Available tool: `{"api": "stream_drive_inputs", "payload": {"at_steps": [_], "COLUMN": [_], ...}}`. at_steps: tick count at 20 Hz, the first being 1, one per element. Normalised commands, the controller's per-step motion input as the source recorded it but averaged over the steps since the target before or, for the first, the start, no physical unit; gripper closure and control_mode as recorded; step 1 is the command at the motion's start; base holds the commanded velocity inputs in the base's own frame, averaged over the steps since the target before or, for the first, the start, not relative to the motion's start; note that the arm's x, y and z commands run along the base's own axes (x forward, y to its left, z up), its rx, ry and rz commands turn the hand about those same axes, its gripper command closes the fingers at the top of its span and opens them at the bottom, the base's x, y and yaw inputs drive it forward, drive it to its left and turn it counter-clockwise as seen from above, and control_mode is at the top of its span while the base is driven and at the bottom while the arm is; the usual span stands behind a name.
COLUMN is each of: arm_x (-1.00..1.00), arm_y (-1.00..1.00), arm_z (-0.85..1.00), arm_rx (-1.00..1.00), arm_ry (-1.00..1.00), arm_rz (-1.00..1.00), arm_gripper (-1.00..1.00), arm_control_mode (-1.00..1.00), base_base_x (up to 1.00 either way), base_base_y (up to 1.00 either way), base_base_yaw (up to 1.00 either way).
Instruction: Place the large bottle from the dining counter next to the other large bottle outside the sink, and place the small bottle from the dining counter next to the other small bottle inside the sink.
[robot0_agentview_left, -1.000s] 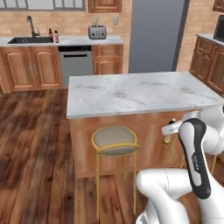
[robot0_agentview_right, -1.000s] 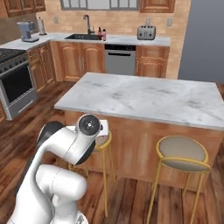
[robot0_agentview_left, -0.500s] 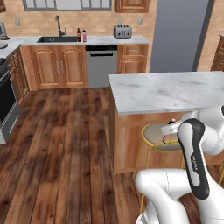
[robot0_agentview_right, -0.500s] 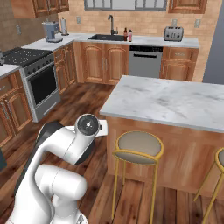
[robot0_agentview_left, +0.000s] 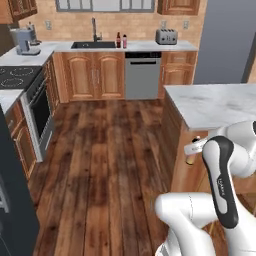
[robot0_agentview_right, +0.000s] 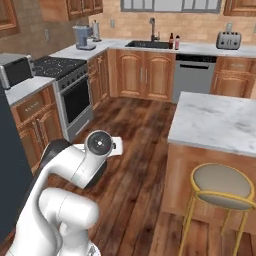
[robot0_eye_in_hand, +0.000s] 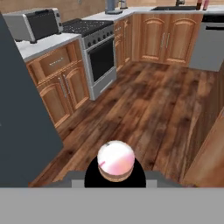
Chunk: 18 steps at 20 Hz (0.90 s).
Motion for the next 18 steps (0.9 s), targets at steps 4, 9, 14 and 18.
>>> {"api": "stream_drive_inputs", "payload": {"at_steps": [4, 9, 14, 18], "arm_x": [0.00, 0.00, 0.00, 0.00], "arm_y": [0.00, 0.00, 0.00, 0.00], "arm_z": [0.00, 0.00, 0.00, 0.00], "arm_rx": [0.00, 0.00, 0.00, 0.00], "arm_ry": [0.00, 0.00, 0.00, 0.00], "arm_rz": [0.00, 0.00, 0.00, 0.00], "arm_gripper": [1.00, 1.00, 1.00, 1.00], "arm_control_mode": [1.00, 1.00, 1.00, 1.00], "base_base_x": [0.95, 1.00, 1.00, 1.00], "base_base_y": [0.64, 0.36, 0.42, 0.44], "base_base_yaw": [0.01, 0.00, 0.00, 0.00]}}
